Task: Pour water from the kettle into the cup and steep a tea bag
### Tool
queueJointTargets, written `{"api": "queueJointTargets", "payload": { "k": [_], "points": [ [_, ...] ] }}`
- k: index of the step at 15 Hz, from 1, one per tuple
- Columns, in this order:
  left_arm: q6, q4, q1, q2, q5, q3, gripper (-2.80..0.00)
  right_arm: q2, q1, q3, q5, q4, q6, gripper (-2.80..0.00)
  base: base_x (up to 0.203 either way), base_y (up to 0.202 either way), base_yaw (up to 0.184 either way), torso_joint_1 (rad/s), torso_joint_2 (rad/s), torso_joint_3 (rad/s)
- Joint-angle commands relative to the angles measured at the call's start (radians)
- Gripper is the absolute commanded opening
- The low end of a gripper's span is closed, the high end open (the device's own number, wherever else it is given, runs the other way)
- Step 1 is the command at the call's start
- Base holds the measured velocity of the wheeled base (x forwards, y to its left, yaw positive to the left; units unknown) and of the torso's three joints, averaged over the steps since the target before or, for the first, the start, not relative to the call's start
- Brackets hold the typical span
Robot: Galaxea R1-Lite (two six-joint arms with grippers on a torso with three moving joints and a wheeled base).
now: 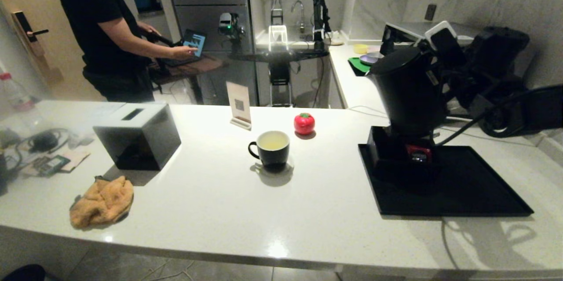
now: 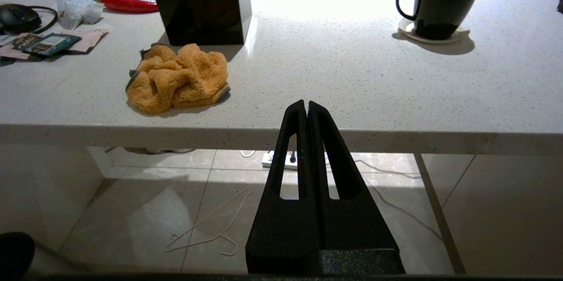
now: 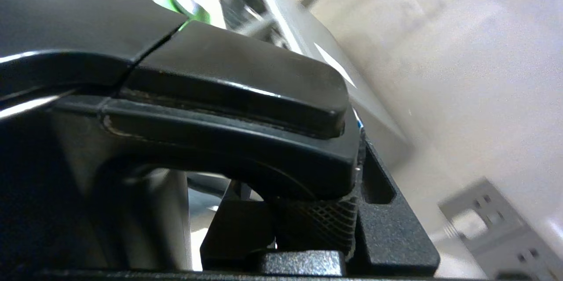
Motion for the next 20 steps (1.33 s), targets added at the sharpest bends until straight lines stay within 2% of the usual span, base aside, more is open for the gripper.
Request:
{"api": "queueJointTargets", "payload": {
  "k": [1,4,9,12,14,20],
  "points": [
    [0.000,0.000,0.000,0.001,0.000,0.000,-2.80,-0.013,-0.030,0.002,0.007,0.004,0.004,-2.80,0.000,0.000,0.000,0.000,0.00,0.000],
    [0.000,0.000,0.001,0.001,0.000,0.000,-2.80,-0.021,-0.065,0.003,0.038,0.017,0.027,-2.80,0.000,0.000,0.000,0.000,0.00,0.000],
    [0.000,0.000,-0.001,0.001,0.000,0.000,-2.80,-0.043,-0.105,0.031,0.044,0.018,0.063,-2.80,0.000,0.000,0.000,0.000,0.00,0.000],
    [0.000,0.000,-0.001,0.001,0.000,0.000,-2.80,-0.061,-0.128,0.052,0.045,0.018,0.115,-2.80,0.000,0.000,0.000,0.000,0.00,0.000],
    [0.000,0.001,0.001,0.001,0.000,0.000,-2.80,-0.077,-0.162,0.071,0.046,0.018,0.128,-2.80,0.000,0.000,0.000,0.000,0.00,0.000],
    [0.000,0.000,-0.001,0.001,0.000,0.000,-2.80,-0.121,-0.261,0.154,0.046,0.016,0.232,-2.80,0.000,0.000,0.000,0.000,0.00,0.000]
  ]
}}
